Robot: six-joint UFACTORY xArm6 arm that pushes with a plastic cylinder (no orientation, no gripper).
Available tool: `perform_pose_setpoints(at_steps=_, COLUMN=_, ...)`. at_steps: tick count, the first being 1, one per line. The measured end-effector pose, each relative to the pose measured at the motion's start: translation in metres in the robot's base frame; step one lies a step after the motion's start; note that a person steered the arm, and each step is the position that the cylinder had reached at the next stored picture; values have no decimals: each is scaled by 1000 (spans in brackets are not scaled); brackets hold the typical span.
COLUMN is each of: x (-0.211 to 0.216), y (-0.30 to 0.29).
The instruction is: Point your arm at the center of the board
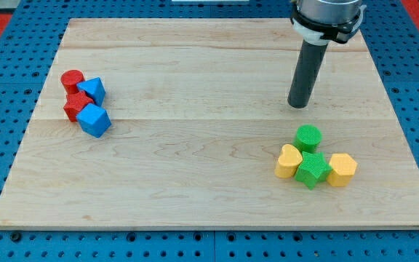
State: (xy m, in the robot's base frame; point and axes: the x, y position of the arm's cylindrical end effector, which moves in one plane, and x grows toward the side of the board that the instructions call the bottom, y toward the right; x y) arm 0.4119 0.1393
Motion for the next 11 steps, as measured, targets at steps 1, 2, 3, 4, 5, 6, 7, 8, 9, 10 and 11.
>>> perform_pose_setpoints(at_steps=1, x=0, y=0)
perform_pose_setpoints(at_steps=2, x=18, y=-2)
perform_pose_setpoints(at_steps=3, x=12, y=-29)
perform_pose_setpoints(at_steps=4, x=9, y=-41)
perform_pose_setpoints(at_steps=5, x=13, y=-40)
perform_pose_setpoints(at_steps=6, x=6, y=-14)
perform_pose_setpoints(at_steps=7, x=15, y=24)
perform_pose_setpoints(at_steps=8, x=6, y=-6)
perform_pose_setpoints(at_steps=9, x=-5, y=-66)
perform_pose_setpoints(at_steps=10, x=-12, y=-157)
perform_pose_setpoints(at_steps=11, x=-10, y=-234)
